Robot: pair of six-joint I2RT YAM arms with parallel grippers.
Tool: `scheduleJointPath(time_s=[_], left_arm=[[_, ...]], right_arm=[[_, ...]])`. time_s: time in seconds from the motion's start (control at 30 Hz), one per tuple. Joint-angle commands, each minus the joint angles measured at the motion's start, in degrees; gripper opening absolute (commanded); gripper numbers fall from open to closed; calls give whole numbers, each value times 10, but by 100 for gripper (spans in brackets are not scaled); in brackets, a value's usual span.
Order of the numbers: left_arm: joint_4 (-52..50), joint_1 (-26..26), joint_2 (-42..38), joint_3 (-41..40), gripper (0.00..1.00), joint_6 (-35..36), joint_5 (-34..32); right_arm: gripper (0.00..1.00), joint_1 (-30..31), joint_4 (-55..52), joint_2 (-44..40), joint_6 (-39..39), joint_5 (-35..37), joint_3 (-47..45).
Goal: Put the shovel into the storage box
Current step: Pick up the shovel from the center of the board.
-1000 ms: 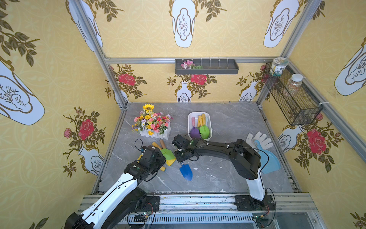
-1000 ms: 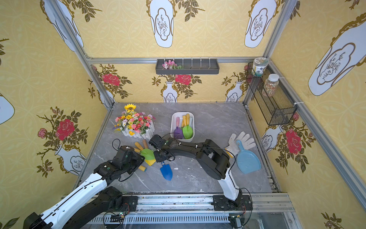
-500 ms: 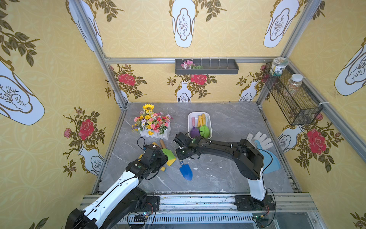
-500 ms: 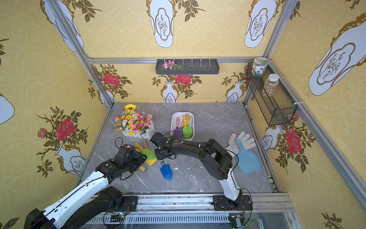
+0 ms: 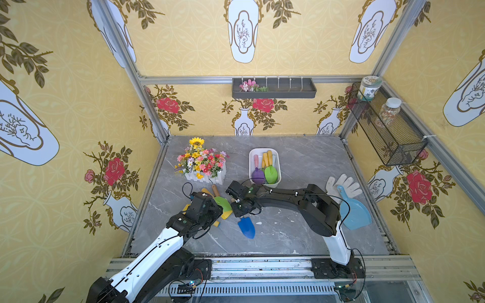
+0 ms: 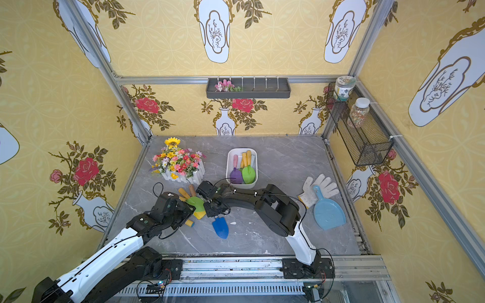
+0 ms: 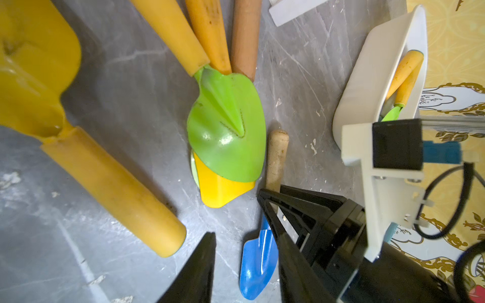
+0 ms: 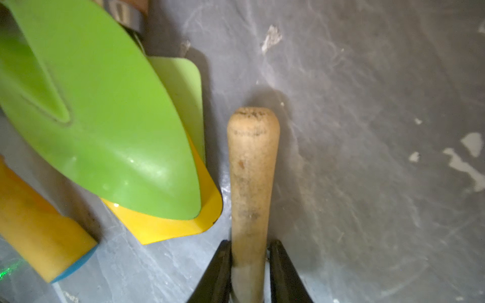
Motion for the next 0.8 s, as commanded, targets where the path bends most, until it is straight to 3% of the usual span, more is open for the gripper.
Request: scheduleJointPath(time_s=[0.0, 0.2, 0.77], left_arm=[[9, 0, -1, -5, 44, 2, 4], [16, 0, 4, -6, 44, 3, 8], [81, -2, 66, 20, 44, 31, 49]], right_arm=[[26, 0, 2, 7, 6, 4, 4], [19, 0, -4, 1, 3, 4, 6], [18, -43, -15, -107, 1, 10, -31]])
